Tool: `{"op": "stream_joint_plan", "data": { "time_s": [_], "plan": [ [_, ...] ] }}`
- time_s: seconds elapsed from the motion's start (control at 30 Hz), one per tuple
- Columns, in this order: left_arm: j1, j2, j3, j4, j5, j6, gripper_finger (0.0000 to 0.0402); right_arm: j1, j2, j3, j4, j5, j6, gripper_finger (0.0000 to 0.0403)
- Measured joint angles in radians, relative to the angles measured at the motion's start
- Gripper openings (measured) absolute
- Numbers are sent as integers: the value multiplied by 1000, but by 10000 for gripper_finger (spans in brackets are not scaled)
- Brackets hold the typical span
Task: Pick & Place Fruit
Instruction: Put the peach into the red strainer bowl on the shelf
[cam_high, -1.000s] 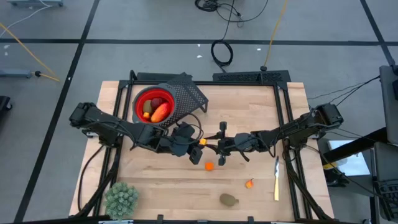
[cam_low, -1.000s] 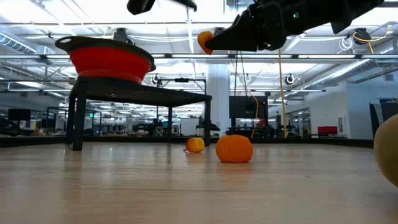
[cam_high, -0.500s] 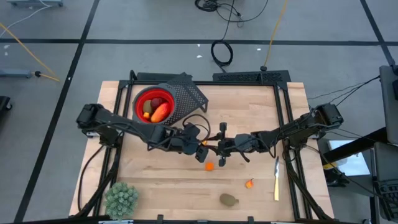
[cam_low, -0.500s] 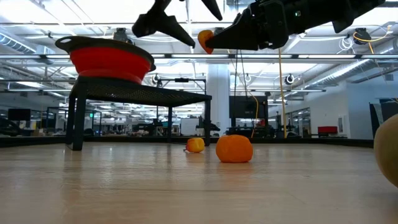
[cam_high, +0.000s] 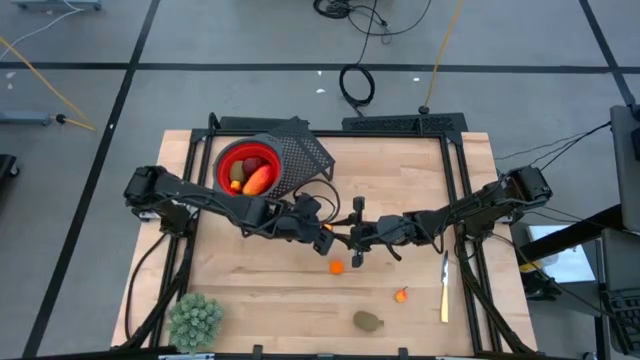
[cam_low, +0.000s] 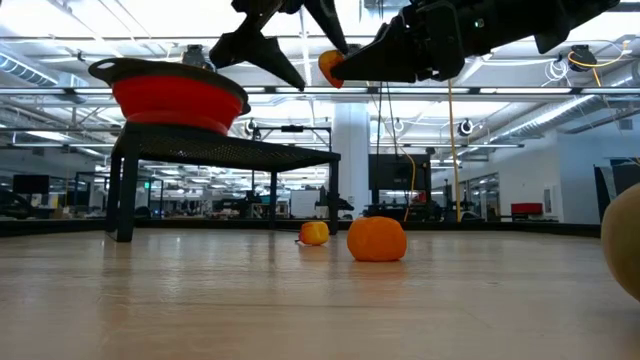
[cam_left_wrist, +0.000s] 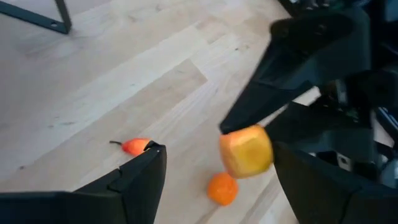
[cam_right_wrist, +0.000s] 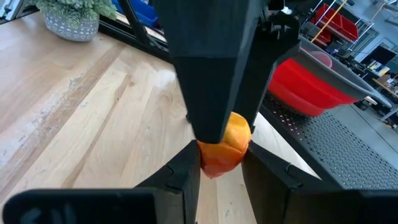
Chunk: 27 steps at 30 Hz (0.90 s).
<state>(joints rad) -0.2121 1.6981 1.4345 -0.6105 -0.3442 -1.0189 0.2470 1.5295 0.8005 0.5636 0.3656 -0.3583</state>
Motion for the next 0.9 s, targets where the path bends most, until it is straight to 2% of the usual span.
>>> {"op": "stream_joint_plan", "data": {
  "time_s": [0.37,0.73,0.9],
  "plan": [
    [20,0,0,14,-18,-5,294,3,0,0,8,1,29,100],
    [35,24,0,33,34,-41,292,4,1,0,9,-2,21,100],
    [35,24,0,37,37,-40,255,4,1,0,9,0,16,100]
  ]
}}
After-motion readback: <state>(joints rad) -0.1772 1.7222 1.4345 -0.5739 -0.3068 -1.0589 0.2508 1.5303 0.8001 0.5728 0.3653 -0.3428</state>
